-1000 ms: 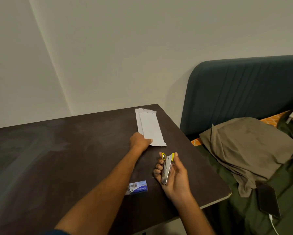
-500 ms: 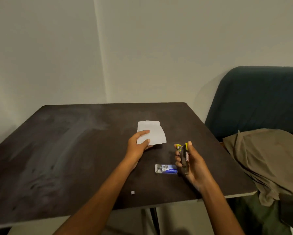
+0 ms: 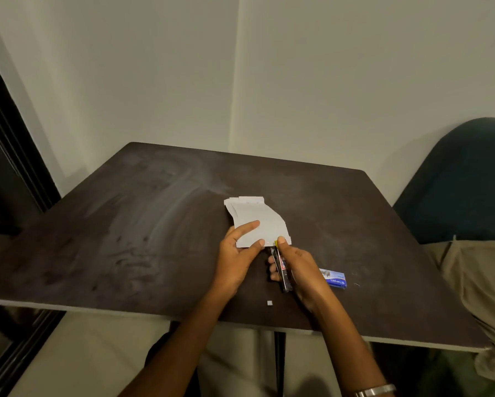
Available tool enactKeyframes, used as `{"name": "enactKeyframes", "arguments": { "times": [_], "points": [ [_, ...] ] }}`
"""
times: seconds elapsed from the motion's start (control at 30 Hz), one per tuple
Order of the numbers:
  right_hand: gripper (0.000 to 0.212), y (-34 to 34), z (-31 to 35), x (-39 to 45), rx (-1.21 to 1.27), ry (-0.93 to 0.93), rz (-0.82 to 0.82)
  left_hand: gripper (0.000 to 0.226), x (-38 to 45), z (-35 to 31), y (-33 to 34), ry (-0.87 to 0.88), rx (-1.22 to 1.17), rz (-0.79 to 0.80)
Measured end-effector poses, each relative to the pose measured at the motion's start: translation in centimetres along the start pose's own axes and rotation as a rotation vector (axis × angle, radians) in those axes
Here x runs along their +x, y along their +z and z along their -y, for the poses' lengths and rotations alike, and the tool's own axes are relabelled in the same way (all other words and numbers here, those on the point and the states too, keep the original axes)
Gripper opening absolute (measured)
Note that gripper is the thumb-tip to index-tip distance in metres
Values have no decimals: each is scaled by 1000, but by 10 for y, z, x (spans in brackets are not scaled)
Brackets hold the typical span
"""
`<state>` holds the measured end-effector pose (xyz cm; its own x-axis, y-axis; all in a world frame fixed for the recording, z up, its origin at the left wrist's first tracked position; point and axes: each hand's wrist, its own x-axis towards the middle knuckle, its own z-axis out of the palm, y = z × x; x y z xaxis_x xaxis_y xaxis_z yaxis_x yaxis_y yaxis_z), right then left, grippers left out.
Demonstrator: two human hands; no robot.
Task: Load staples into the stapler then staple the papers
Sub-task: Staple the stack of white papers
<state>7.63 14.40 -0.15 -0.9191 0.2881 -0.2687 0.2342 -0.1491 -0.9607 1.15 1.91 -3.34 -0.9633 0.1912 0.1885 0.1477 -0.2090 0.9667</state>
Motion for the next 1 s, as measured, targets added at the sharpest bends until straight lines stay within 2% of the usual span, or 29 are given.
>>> {"name": "enactKeyframes", "arguments": {
  "times": [0.4,0.7,1.0],
  "points": [
    [44,-5,-3,-1,238,-41,30,37,0,1,2,44,-11,-12],
    [49,-5,-2,1,241,-23,39,38,-3,-3,4,61,-19,58],
    [40,-5,-4,3,273,-20,31,38,-4,-3,5,91,-6,65]
  ]
}}
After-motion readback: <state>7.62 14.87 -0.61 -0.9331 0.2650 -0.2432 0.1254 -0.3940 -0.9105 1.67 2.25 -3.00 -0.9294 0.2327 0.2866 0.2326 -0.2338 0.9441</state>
